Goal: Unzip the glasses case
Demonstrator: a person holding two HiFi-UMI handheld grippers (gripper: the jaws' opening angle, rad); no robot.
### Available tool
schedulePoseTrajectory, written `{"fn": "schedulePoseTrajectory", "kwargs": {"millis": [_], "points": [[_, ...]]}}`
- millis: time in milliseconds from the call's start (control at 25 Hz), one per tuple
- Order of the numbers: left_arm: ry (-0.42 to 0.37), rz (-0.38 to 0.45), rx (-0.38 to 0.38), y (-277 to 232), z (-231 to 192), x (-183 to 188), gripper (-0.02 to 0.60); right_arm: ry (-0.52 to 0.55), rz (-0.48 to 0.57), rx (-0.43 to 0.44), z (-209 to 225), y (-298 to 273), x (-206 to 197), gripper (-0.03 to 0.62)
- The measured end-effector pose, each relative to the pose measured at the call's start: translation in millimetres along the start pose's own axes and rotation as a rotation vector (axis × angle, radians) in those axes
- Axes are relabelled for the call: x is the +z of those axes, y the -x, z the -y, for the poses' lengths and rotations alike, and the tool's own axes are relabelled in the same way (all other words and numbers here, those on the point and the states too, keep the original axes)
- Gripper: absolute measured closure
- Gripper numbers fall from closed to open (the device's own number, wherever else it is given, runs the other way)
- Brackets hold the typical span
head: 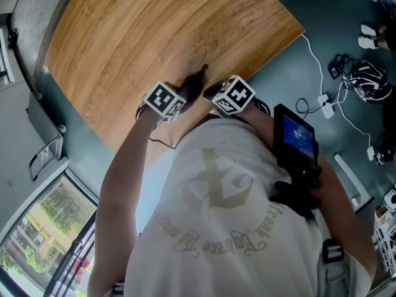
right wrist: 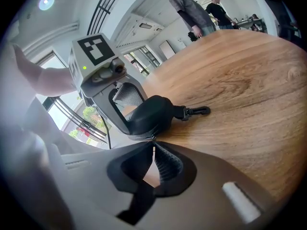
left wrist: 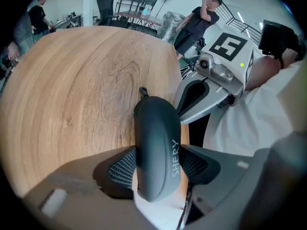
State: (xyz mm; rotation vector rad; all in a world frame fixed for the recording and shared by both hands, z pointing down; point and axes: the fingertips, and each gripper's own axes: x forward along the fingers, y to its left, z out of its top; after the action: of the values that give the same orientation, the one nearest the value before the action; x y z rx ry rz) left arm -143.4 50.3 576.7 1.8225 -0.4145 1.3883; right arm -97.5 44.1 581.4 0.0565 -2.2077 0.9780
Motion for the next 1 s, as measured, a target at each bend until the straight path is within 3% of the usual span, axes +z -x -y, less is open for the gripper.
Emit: {"fn": "schedulePoseTrajectory", "kwargs": {"millis": [720,1000], "points": [[-0.082,-0.098,-0.014,1.8,-0.4,-12.3,0.285,0.074,0.008,-0.009,0.5,8.3,10.8,0.577],[-0.199,-0.185,0.025,-1.7,1.6,-21.5,0.288,0.109,0.000,-0.039,4.3,11.0,13.3,0.577]]}}
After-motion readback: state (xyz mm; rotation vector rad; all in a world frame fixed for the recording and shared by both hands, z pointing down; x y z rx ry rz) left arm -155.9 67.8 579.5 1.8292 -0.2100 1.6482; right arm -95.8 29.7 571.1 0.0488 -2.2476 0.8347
